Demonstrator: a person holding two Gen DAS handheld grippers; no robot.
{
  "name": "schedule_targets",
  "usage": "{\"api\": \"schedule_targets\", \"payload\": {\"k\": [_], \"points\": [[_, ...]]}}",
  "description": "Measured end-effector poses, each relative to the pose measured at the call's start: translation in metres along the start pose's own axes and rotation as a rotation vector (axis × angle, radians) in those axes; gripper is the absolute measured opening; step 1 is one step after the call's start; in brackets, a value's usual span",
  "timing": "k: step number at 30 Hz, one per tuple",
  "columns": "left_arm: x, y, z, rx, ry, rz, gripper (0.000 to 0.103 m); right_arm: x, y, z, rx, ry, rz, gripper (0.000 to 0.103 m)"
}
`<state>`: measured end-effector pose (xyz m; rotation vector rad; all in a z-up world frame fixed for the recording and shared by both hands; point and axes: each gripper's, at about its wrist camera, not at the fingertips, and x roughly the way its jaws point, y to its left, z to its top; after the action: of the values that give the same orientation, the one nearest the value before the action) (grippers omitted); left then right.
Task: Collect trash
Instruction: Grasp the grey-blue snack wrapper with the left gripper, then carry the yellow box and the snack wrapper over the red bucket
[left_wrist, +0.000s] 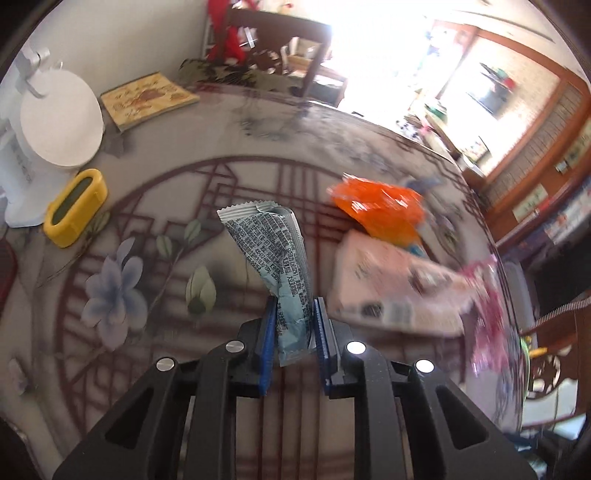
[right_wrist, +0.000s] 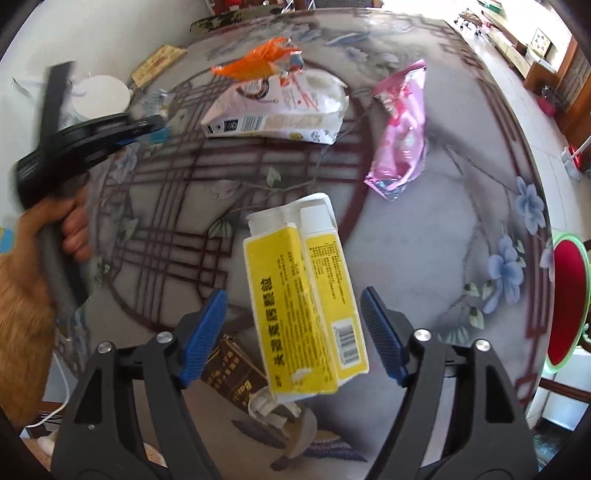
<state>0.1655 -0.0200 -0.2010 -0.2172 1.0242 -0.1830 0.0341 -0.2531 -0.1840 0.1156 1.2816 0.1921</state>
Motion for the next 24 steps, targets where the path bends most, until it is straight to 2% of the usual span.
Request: {"api": "schedule_targets", "payload": {"k": [1,4,11,12,13,15,24], "points": [[-0.006,-0.002,-0.006,0.012,0.006,-0.007,0.017,0.005,0.002,0.001,-0.009,0.007,-0.031,0.077],[-0.025,-0.006,-0.021,0.036,0.011,-0.018,0.017,0.011,0.005,0.002,-0.024,0.014,-0.030,0.077],[-0.061,-0.020,-0.038,0.045,-0.045,-0.035,0.017,0.028,0.015,-0.001,-0.081,0.032,-0.077,0.077],[-0.064,-0.023,-0.039,0.049,-0.045,-0.040,0.017,0.028,0.016,-0.002,-0.087,0.027,-0.085,0.074],[-0.066,-0.026,-0.042,0.053,-0.046,-0.042,0.017,0.028,0.017,-0.003,-0.095,0.022,-0.092,0.058],[-0.072,-0.032,-0.045,0.059,-0.049,-0.050,0.017,0.025,0.017,-0.004,-0.094,0.020,-0.082,0.042],[-0.104,-0.055,-0.049,0.084,-0.113,-0.075,0.017,-0.023,0.010,-0.009,-0.030,-0.105,-0.009,0.041]]}}
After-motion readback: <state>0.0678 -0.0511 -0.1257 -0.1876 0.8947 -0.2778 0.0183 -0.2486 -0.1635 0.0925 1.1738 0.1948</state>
